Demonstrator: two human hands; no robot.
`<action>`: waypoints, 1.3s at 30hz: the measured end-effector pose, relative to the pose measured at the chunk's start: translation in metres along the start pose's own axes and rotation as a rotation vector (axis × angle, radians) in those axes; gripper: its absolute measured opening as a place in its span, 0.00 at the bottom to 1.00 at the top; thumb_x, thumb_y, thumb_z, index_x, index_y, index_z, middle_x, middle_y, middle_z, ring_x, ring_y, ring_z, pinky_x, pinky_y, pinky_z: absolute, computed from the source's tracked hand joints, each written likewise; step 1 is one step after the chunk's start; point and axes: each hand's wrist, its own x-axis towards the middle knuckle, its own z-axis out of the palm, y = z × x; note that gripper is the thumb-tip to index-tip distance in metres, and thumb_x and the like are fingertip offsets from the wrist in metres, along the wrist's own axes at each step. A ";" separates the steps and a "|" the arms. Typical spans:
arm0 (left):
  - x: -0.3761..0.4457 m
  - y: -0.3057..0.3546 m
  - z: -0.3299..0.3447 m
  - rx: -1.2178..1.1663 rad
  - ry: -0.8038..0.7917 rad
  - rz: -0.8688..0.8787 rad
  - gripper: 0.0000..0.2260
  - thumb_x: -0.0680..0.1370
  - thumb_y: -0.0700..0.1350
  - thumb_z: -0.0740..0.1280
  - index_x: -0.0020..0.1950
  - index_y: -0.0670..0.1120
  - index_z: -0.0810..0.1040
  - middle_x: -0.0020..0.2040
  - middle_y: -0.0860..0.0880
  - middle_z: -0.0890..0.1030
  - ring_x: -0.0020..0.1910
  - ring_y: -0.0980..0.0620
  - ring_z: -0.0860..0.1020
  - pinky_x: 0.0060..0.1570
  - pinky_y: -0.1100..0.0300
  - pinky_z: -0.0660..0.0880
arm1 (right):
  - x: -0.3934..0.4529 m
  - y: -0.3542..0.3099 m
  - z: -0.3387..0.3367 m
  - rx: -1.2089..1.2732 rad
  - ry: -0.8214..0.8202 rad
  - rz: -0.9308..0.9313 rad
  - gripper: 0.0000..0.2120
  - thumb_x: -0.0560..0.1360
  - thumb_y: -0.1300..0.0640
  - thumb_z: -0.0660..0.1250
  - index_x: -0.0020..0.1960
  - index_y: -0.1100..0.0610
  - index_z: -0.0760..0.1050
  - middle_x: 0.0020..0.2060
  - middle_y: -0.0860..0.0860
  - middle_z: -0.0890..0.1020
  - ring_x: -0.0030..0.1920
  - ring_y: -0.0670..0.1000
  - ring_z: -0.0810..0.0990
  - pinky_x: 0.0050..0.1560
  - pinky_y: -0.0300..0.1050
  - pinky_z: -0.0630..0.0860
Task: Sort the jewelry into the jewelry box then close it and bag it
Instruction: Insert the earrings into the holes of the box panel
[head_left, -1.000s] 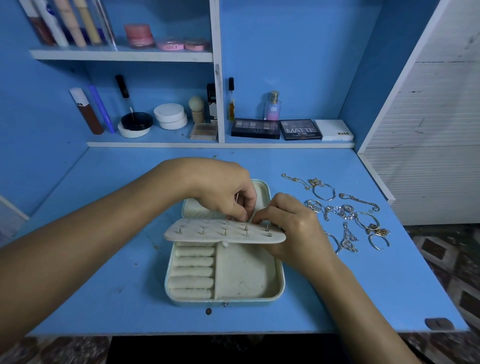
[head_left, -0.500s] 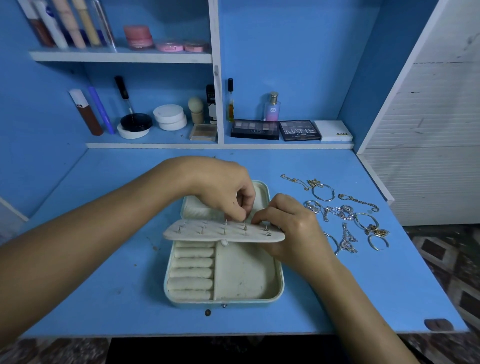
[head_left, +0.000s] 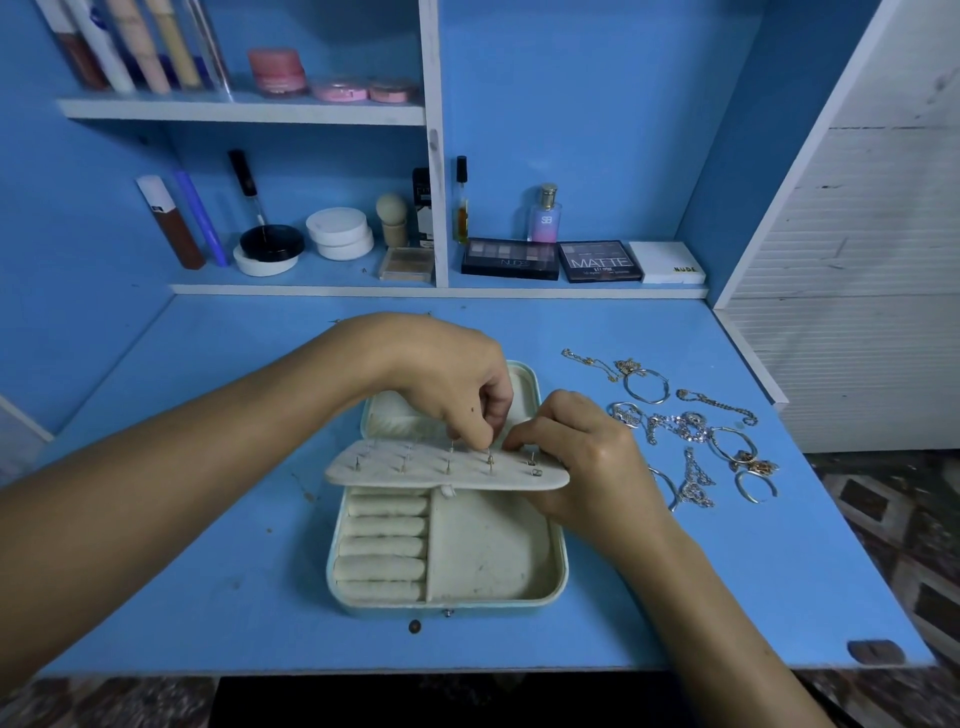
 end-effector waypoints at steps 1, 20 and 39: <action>0.000 -0.001 0.000 -0.008 0.002 0.007 0.01 0.72 0.47 0.73 0.43 0.52 0.83 0.38 0.55 0.84 0.36 0.61 0.78 0.42 0.61 0.76 | 0.000 0.000 0.000 -0.001 -0.001 -0.001 0.05 0.71 0.58 0.69 0.41 0.58 0.83 0.35 0.50 0.75 0.33 0.52 0.73 0.32 0.44 0.72; -0.006 -0.028 -0.001 -0.245 0.010 0.043 0.07 0.73 0.47 0.71 0.50 0.55 0.83 0.44 0.52 0.85 0.39 0.62 0.80 0.47 0.60 0.76 | 0.005 0.002 -0.004 -0.006 -0.070 0.041 0.05 0.67 0.56 0.77 0.41 0.55 0.83 0.35 0.49 0.74 0.33 0.51 0.73 0.29 0.46 0.73; -0.042 -0.093 0.060 -1.010 0.729 0.057 0.05 0.71 0.49 0.69 0.44 0.53 0.84 0.40 0.51 0.84 0.39 0.57 0.79 0.42 0.65 0.73 | 0.034 -0.002 -0.018 0.144 -0.247 0.303 0.16 0.66 0.47 0.80 0.50 0.48 0.80 0.40 0.42 0.81 0.41 0.43 0.78 0.44 0.42 0.76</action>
